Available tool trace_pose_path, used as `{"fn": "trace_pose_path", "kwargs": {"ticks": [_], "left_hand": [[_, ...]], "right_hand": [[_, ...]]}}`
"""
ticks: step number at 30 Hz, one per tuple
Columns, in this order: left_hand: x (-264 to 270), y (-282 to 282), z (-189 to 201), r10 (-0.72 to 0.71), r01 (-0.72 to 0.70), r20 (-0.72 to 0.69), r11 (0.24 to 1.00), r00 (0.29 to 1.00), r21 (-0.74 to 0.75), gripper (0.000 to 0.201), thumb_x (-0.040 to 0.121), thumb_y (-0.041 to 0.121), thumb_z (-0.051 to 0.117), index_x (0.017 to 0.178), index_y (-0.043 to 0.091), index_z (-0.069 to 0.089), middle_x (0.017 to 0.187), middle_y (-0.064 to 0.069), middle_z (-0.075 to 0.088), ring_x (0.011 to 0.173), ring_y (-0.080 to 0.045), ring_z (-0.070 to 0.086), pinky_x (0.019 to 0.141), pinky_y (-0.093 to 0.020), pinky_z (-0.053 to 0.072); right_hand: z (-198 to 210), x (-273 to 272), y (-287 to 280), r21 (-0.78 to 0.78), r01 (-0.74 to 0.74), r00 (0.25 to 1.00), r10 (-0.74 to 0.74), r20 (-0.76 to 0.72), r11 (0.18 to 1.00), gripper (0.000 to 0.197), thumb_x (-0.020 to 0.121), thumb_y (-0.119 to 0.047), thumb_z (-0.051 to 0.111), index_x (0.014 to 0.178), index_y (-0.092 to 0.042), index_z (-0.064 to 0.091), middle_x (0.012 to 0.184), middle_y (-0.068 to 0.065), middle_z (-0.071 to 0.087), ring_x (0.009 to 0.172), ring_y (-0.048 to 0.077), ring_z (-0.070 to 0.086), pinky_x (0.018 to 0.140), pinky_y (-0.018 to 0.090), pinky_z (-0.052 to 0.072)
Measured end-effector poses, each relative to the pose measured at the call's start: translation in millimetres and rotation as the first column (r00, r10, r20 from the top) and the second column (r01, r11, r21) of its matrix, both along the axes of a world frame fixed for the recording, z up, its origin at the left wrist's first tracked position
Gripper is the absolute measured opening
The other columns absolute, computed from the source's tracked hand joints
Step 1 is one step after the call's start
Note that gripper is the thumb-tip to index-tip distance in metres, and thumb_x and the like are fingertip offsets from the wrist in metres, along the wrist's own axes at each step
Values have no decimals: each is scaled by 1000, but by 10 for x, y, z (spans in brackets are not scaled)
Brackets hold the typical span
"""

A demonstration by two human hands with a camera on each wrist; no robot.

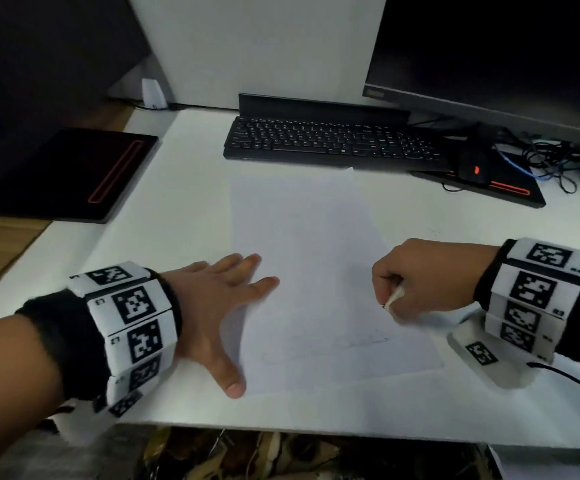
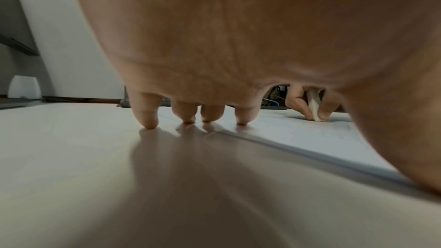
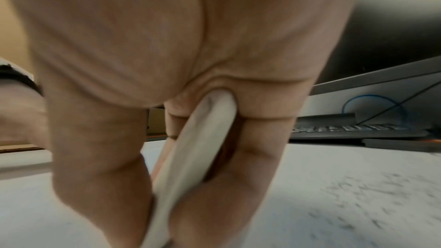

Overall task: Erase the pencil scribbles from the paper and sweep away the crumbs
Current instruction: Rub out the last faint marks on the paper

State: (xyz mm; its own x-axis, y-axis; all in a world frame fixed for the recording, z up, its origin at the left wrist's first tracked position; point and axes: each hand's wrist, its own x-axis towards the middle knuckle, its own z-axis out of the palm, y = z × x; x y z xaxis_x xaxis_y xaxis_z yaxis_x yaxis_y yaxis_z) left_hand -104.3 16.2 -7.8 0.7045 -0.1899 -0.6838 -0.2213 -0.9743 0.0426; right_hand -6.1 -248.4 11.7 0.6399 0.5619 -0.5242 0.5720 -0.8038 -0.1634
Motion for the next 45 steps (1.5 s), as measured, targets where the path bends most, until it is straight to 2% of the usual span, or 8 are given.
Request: {"fn": "trace_pose_path", "kwargs": {"ticks": [5,9,12,17,22,26,30,45], "left_hand": [[14,2,-45,-7,8,36,1000,999,-25,136,56,80,71,148,44,-23,156,7,-34,145,-14,-26,121,-46,-5],[26,-10,-56,-2,2,29,1000,1000,-6,133,56,78,73,147,48,-19,156,7,-34,145,-15,-26,121,-51,-4],[25,-5,-87,13,-13,25,1000,1000,10,131,53,79,73,145,55,-17,155,10,-35,144,-16,-30,117,-61,-3],[33,-17,-112,35,-36,11,997,999,62,132,48,81,74,140,62,-19,152,15,-39,143,-21,-33,108,-75,9],[50,-70,-97,50,-49,-5,994,999,96,131,49,79,75,140,62,-18,151,13,-41,143,-25,-33,110,-69,11],[50,-98,-56,38,-37,-5,991,999,125,136,51,79,75,142,56,-24,153,10,-40,143,-29,-32,112,-65,12],[35,-99,-33,59,-56,-17,992,998,111,131,53,77,76,141,60,-20,153,11,-39,143,-26,-32,112,-65,10],[38,-98,-24,58,-53,-34,989,998,141,137,52,77,76,140,56,-27,152,13,-40,143,-27,-32,112,-66,12]], "right_hand": [[128,-225,347,148,-81,997,78,26,986,13,85,-24,64,86,-36,59,84,-21,59,76,-5,54,60,9,38],[-1,-557,837,350,-201,974,224,-27,915,16,85,-23,68,99,-28,71,91,-19,61,81,-2,53,73,7,40],[-106,-572,1003,343,-181,975,214,-62,922,14,86,-24,69,100,-26,72,96,-15,64,85,1,57,79,19,45],[-119,-665,1025,314,-267,940,318,-123,911,16,86,-21,69,101,-23,72,82,-22,54,74,-8,51,70,11,40],[-73,-508,1056,303,-181,974,213,-73,935,11,83,-21,70,91,-29,72,74,-25,58,75,-9,55,70,7,40],[-77,-638,1060,286,-297,922,352,-164,911,15,85,-20,70,99,-24,73,77,-24,57,72,-17,52,67,3,39],[-61,-467,1050,292,-179,974,212,-83,939,10,83,-23,71,86,-32,71,70,-28,58,74,-10,56,70,6,39],[-68,-537,968,279,-262,946,303,-115,924,12,85,-22,69,95,-28,72,73,-28,56,73,-16,53,68,5,42]]}}
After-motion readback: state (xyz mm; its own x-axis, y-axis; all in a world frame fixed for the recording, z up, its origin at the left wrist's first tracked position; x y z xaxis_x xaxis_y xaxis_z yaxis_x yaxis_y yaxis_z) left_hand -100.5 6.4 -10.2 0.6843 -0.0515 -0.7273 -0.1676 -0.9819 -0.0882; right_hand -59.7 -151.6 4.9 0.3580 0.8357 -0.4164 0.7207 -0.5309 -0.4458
